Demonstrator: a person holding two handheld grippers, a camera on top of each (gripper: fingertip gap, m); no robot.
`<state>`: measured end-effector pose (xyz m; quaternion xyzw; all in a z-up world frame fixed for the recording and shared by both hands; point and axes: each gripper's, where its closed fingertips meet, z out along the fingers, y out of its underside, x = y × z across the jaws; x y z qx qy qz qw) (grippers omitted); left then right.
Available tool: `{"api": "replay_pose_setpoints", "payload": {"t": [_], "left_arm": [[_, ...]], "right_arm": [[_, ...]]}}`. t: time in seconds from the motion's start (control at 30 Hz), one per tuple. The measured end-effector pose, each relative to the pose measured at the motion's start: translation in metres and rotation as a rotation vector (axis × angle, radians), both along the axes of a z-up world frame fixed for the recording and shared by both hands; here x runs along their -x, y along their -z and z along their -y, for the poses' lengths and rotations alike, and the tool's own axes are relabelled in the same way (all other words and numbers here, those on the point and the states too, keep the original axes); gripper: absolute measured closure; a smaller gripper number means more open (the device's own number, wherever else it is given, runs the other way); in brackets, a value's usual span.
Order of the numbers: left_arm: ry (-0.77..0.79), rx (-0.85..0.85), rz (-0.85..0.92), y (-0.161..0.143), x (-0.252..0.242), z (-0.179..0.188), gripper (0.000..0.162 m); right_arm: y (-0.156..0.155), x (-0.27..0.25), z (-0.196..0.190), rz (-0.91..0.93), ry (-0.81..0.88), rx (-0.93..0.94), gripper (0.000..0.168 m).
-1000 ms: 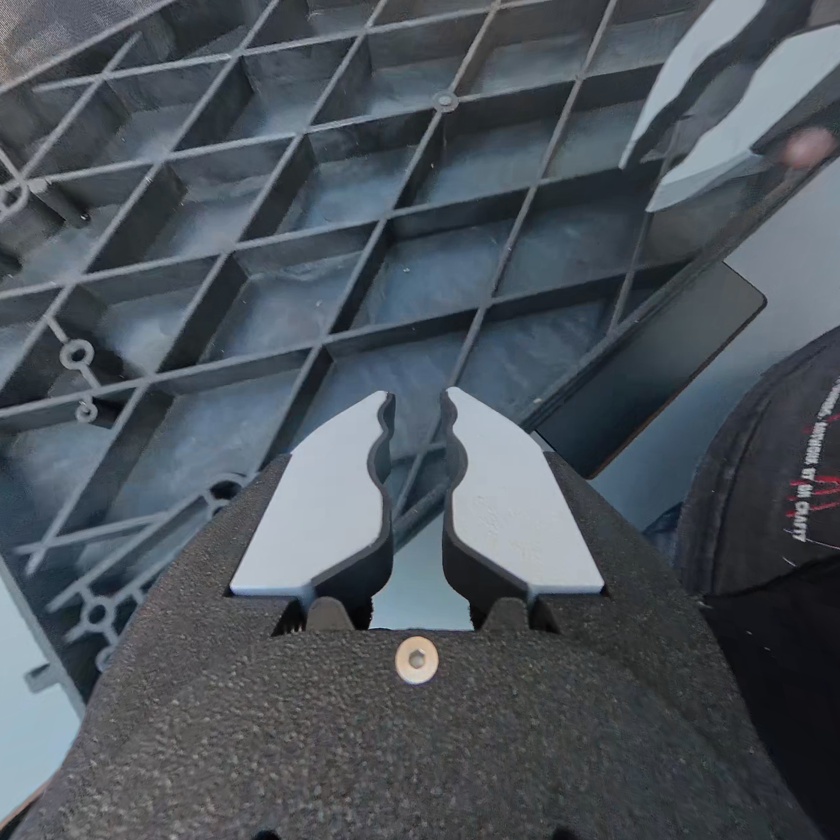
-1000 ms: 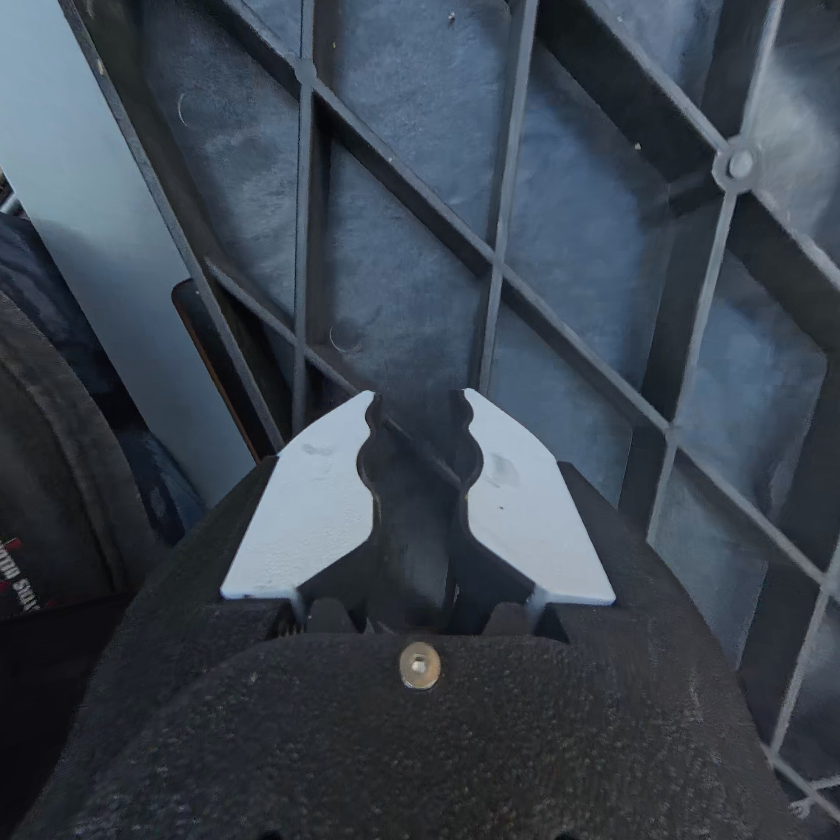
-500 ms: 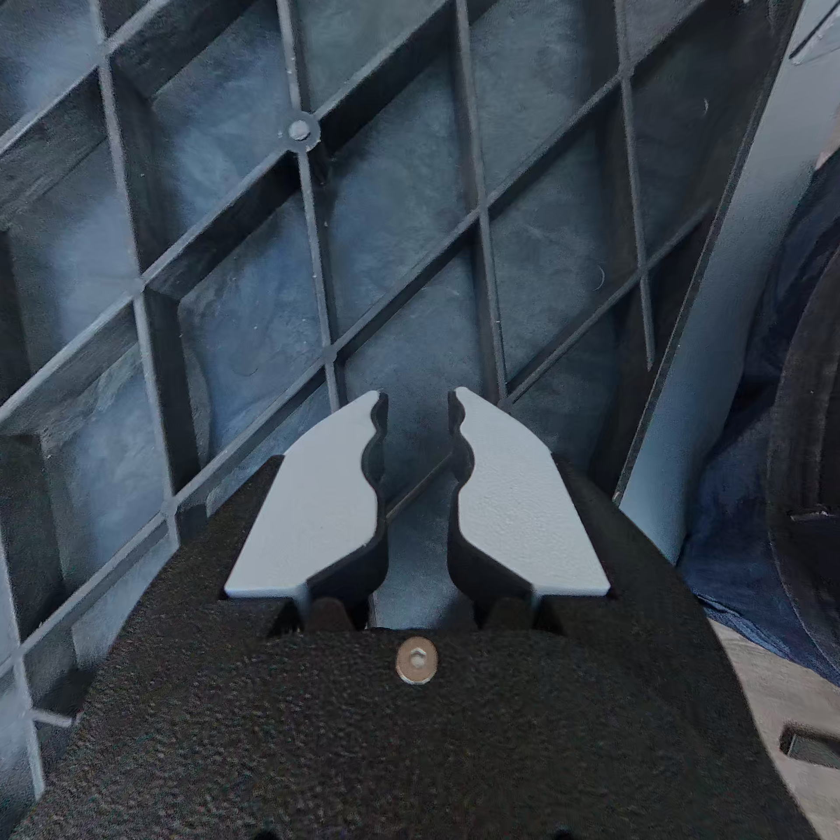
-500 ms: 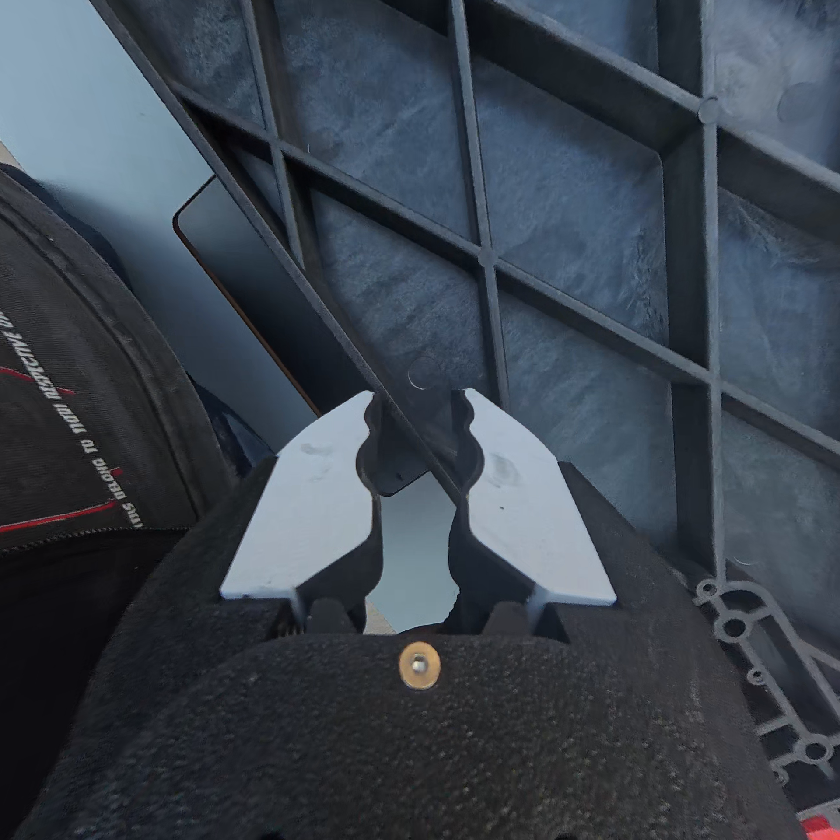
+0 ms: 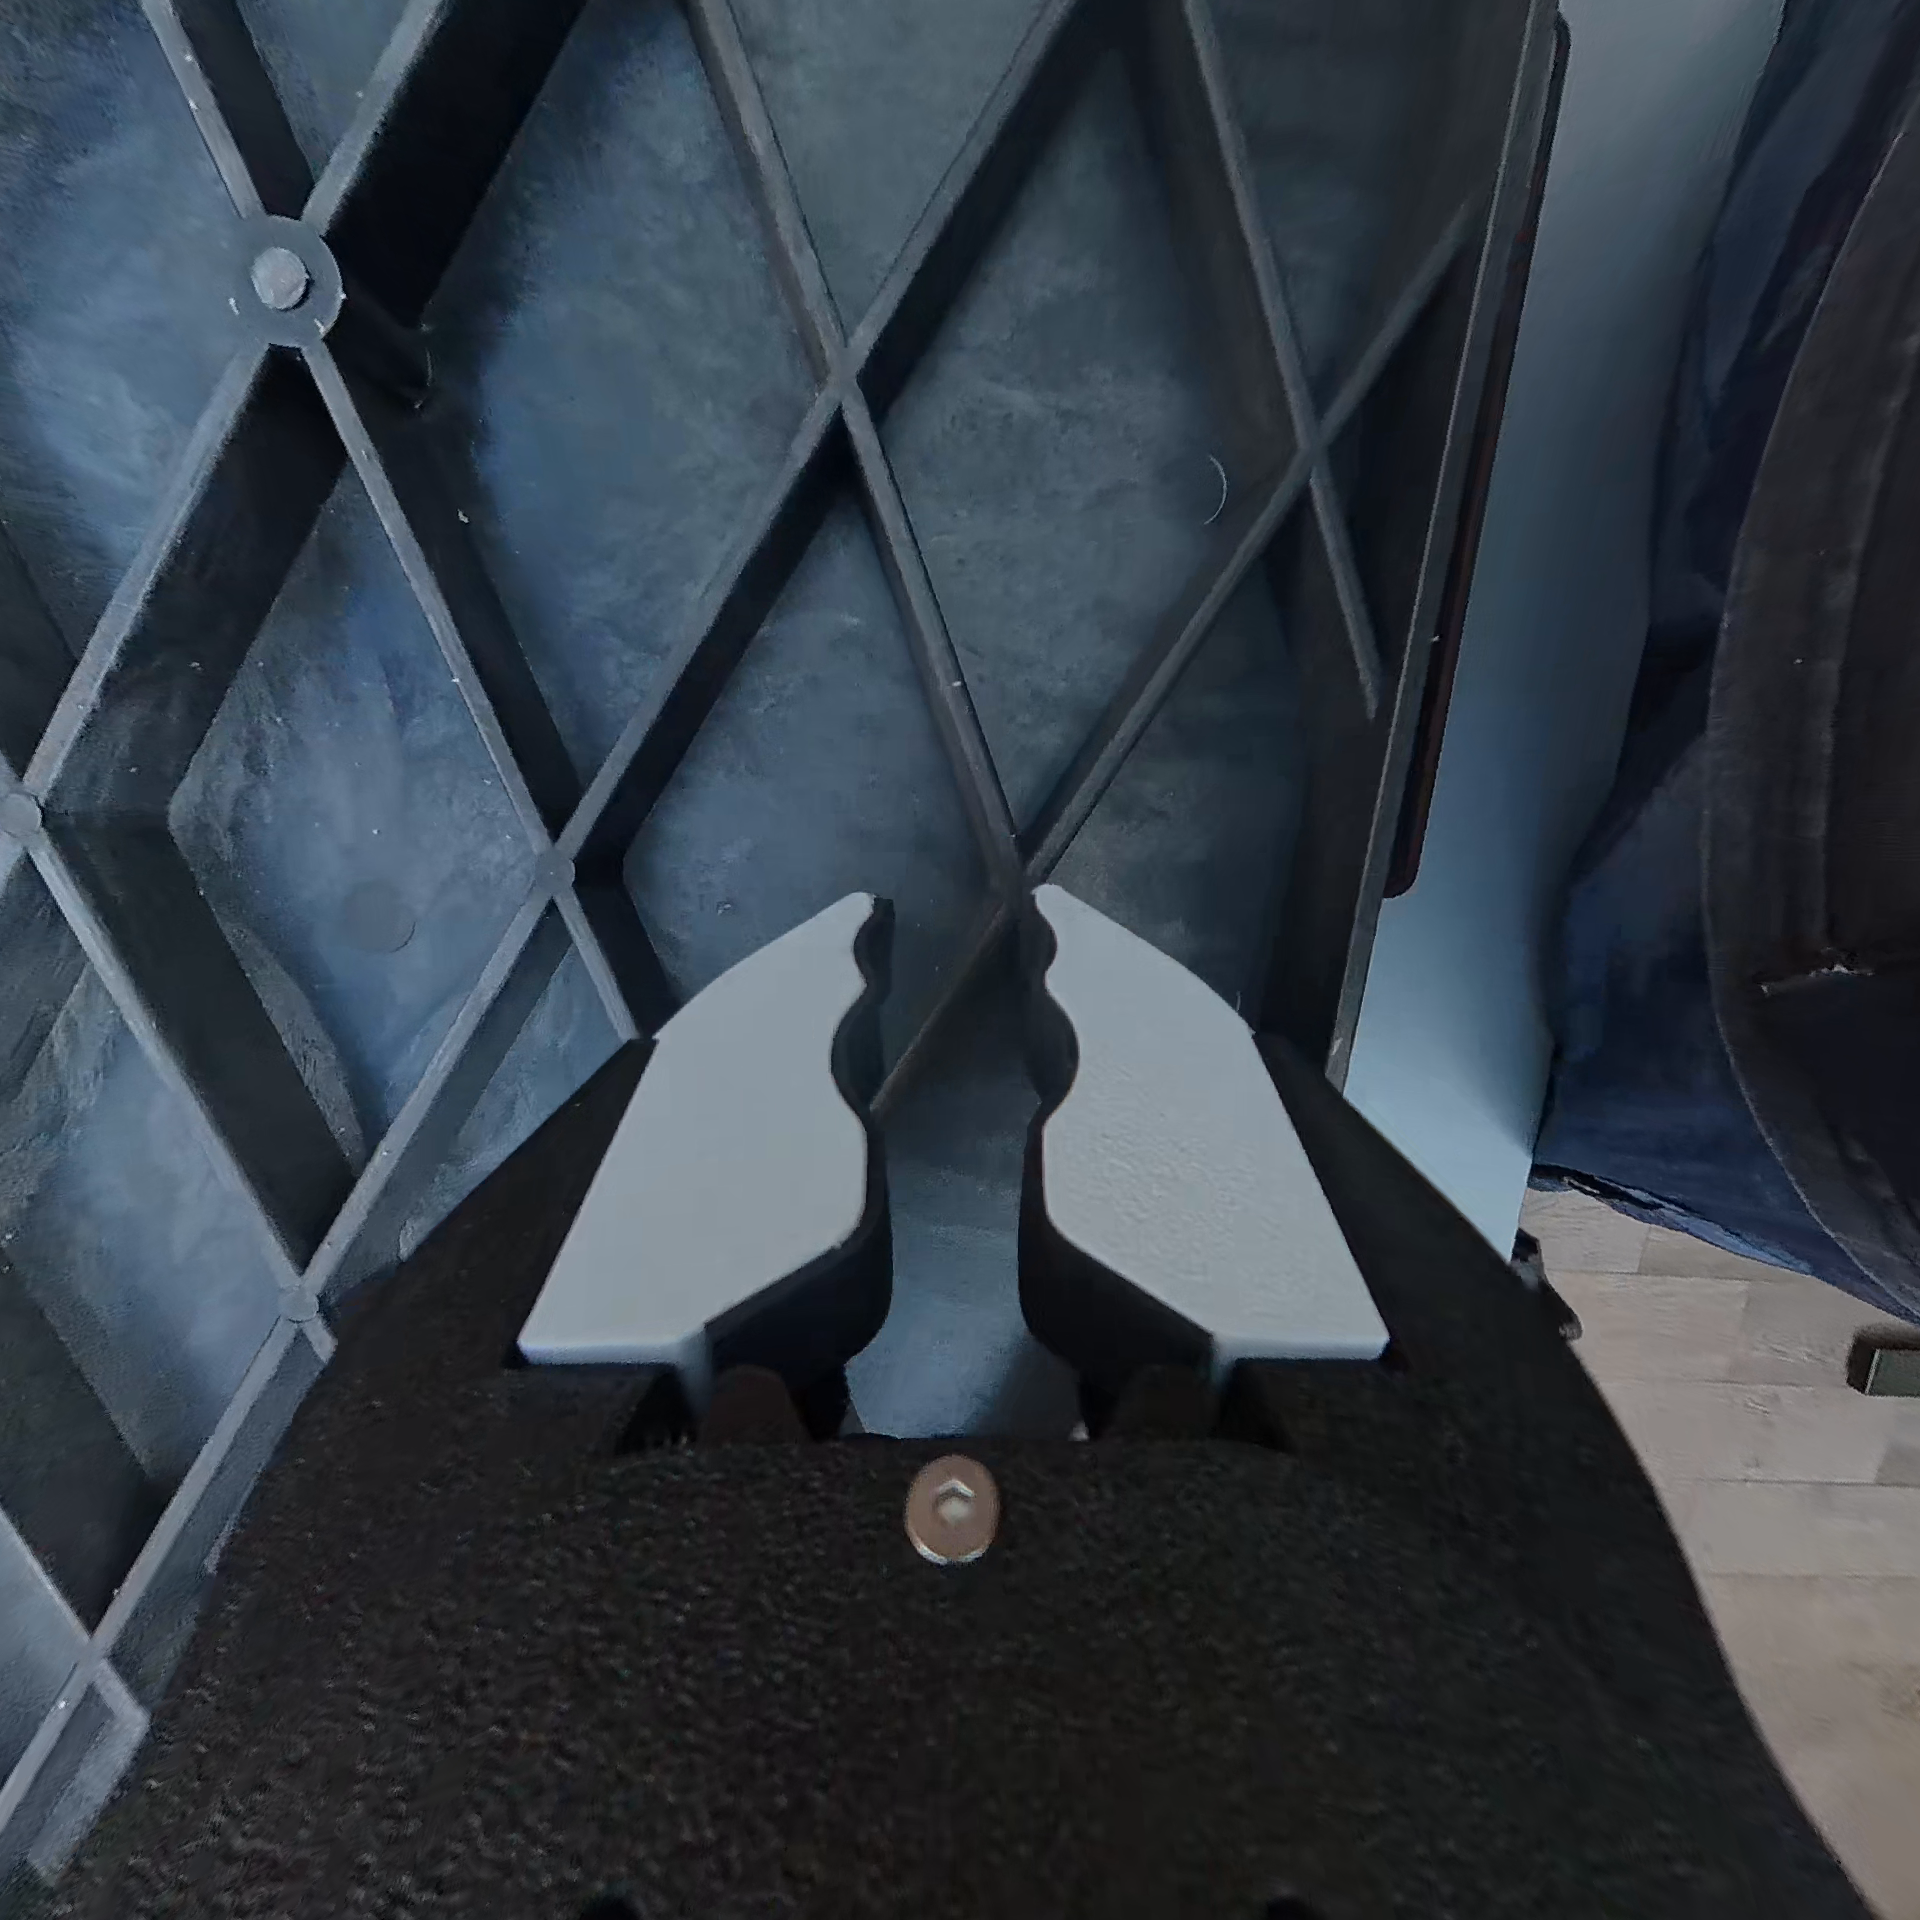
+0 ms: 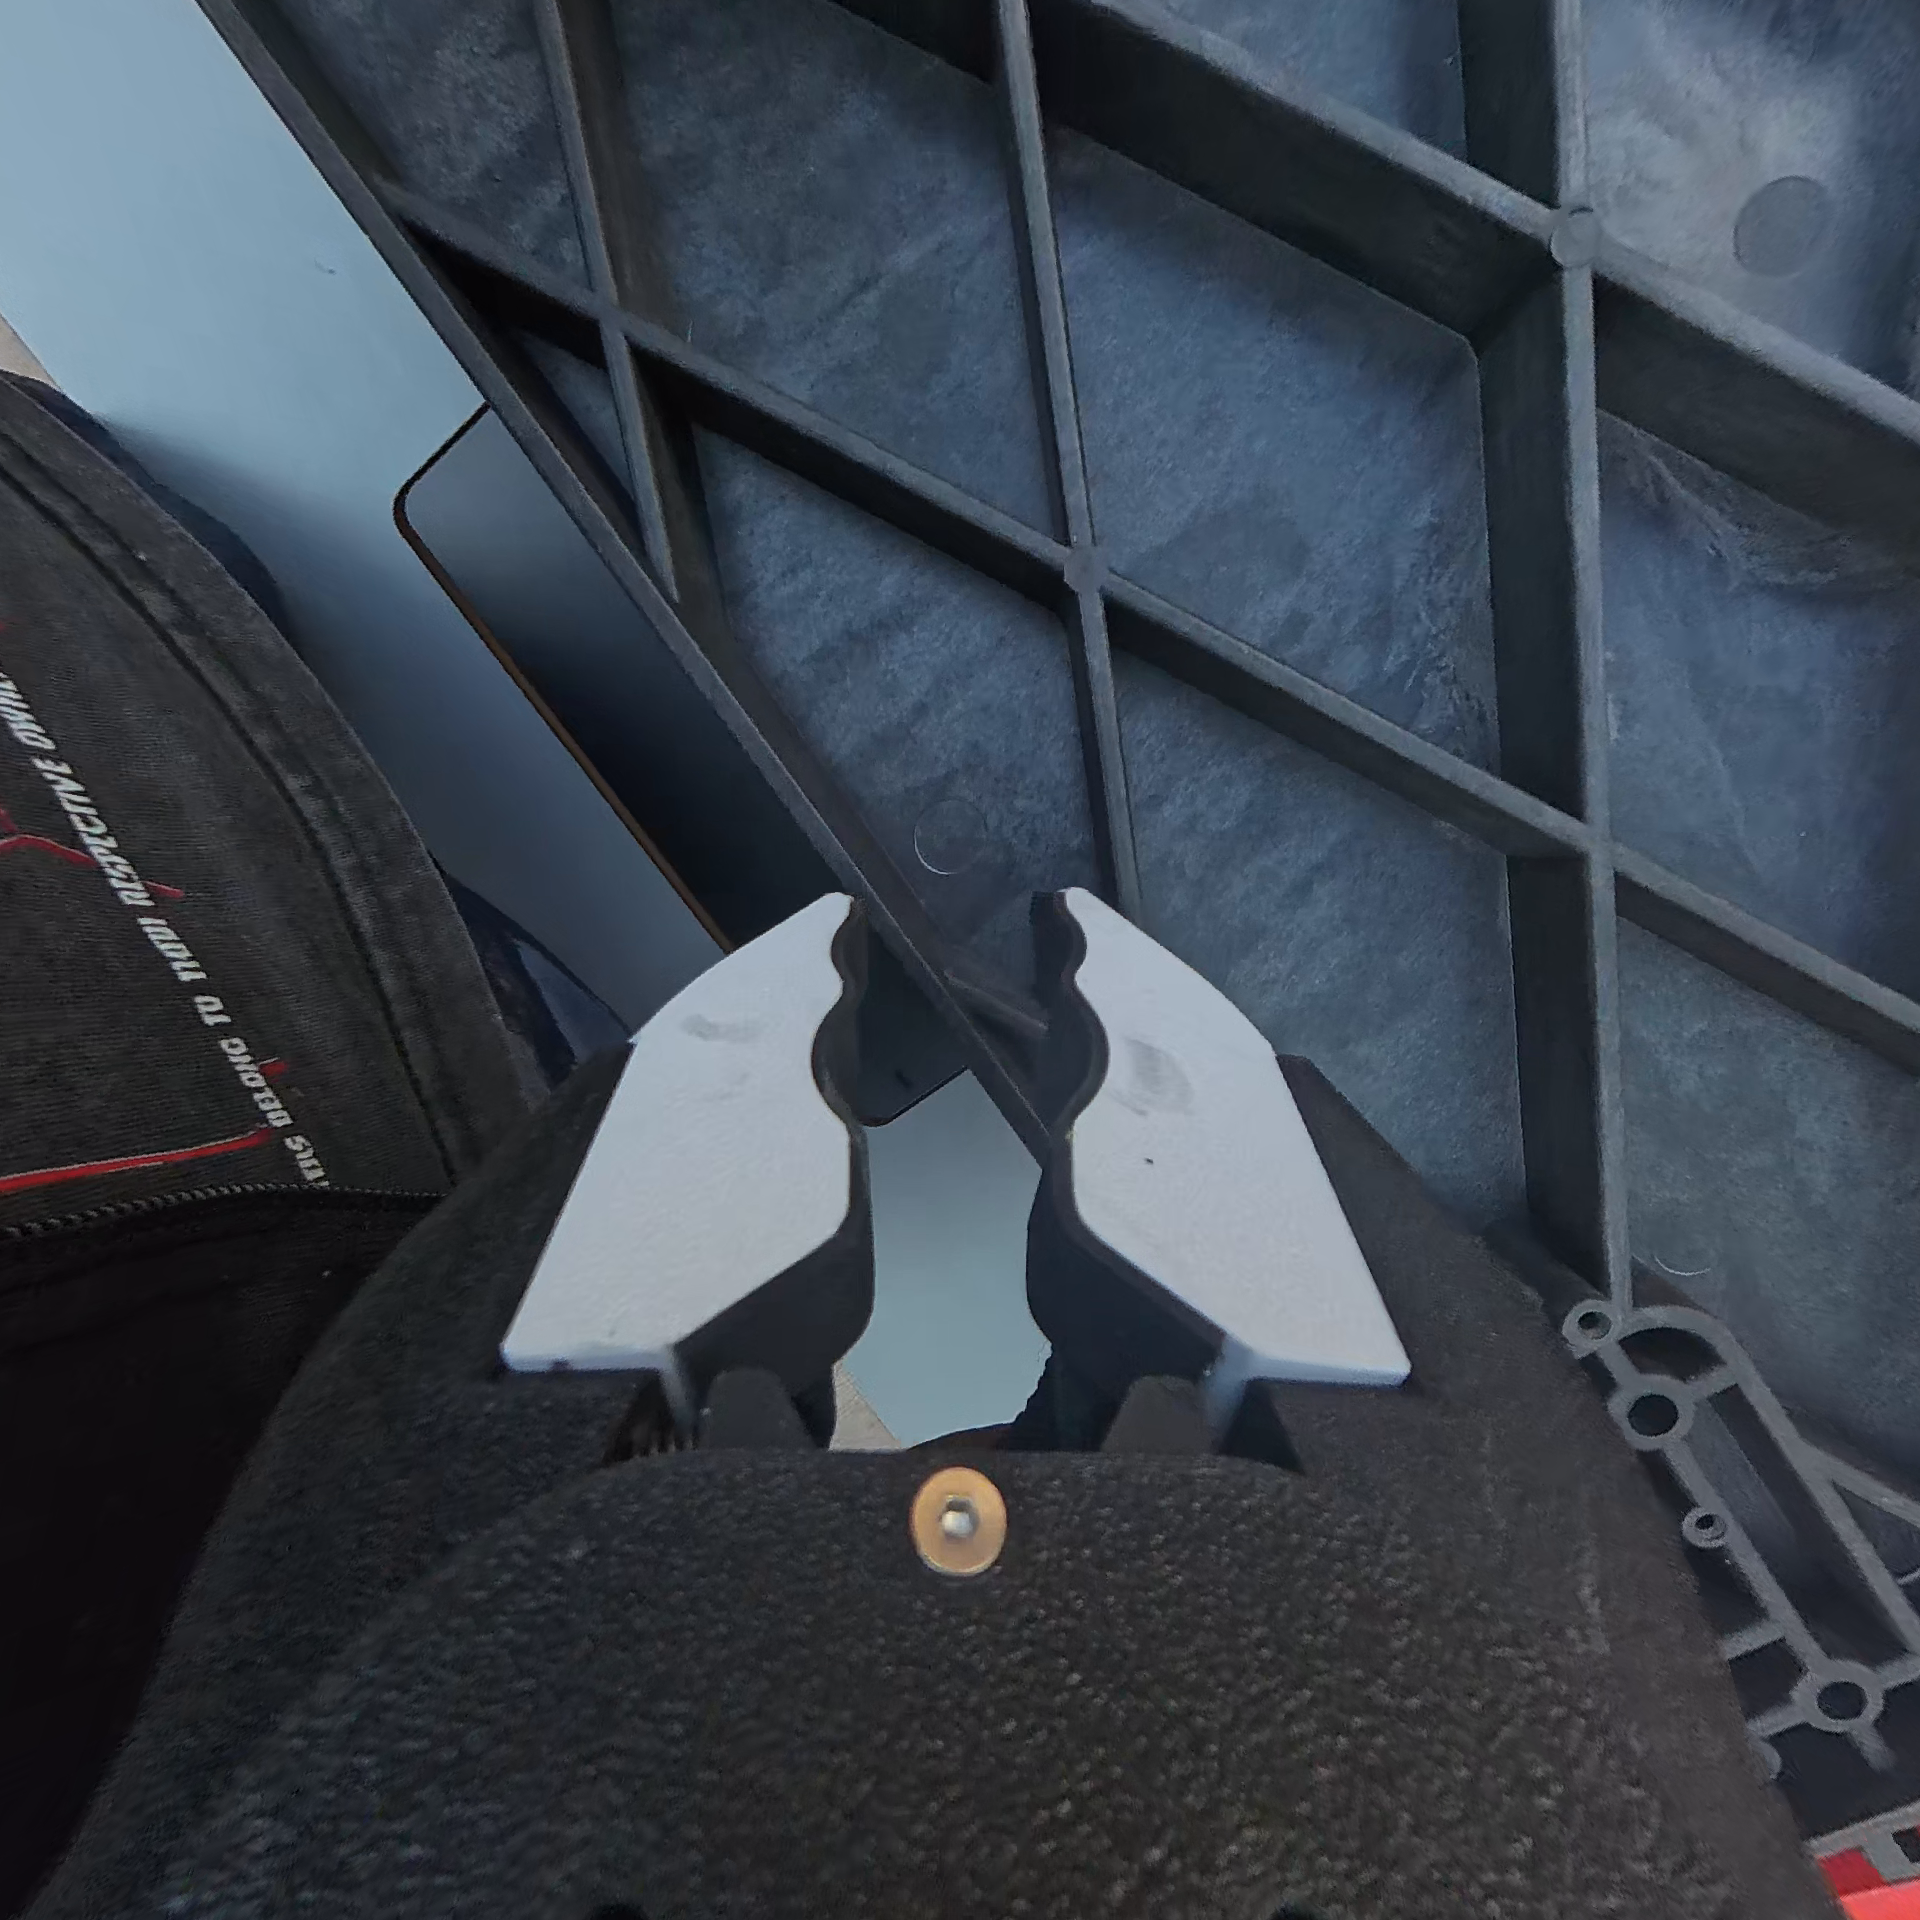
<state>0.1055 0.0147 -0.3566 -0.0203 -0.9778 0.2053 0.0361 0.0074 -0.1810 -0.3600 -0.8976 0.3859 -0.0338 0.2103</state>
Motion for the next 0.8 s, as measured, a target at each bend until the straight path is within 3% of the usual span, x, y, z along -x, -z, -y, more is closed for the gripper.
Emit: {"api": "replay_pose_setpoints", "payload": {"t": [0.03, 0.47, 0.8], "left_arm": [[0.002, -0.014, 0.01, 0.002, 0.0, -0.003, 0.14], [0.138, -0.234, 0.111, 0.025, -0.004, -0.025, 0.15], [0.105, -0.211, 0.107, 0.035, -0.005, -0.024, 0.15]], "right_arm": [[0.0, -0.001, -0.001, 0.001, -0.009, 0.004, 0.137], [-0.005, -0.006, -0.009, 0.013, -0.056, 0.017, 0.137], [-0.005, -0.002, -0.01, 0.013, -0.059, 0.018, 0.137]]}}
